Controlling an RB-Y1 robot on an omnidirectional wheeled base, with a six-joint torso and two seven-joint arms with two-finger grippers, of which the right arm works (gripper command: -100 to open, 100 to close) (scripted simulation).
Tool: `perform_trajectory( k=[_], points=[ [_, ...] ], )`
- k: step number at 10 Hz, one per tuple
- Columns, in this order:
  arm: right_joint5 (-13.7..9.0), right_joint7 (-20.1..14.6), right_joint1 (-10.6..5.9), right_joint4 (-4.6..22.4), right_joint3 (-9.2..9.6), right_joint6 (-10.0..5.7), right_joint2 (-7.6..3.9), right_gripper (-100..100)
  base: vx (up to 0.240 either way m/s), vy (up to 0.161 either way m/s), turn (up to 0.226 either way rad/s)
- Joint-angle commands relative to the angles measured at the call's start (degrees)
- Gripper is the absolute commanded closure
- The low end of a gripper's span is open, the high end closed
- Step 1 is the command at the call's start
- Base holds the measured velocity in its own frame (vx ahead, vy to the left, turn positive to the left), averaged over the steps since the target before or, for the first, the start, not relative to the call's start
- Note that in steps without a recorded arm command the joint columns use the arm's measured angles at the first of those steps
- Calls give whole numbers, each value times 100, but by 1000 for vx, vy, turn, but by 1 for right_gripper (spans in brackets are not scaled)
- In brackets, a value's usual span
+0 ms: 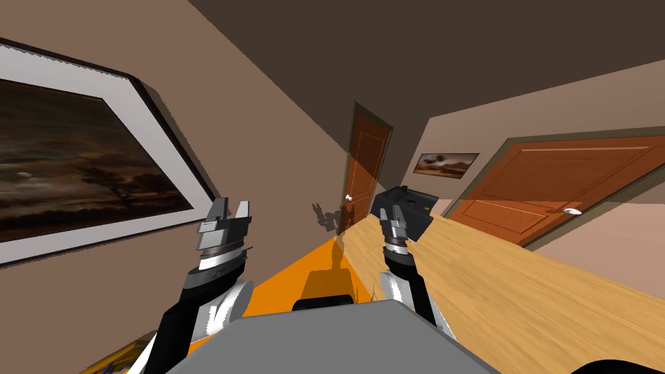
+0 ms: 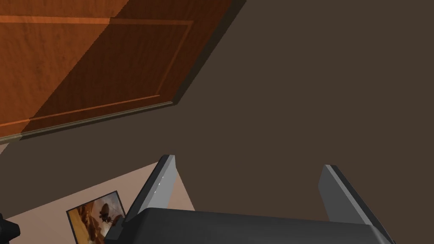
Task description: Pull the door open
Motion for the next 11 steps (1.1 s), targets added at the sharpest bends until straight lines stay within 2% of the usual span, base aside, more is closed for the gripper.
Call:
perform_trajectory(
  k=[1, 11],
  points=[
    [-5, 230, -56, 189, 10, -18, -28, -100, 76, -72, 109],
    [-82, 1747, -290, 1467, 53, -216, -248, -100, 81, -89, 128]
  ],
)
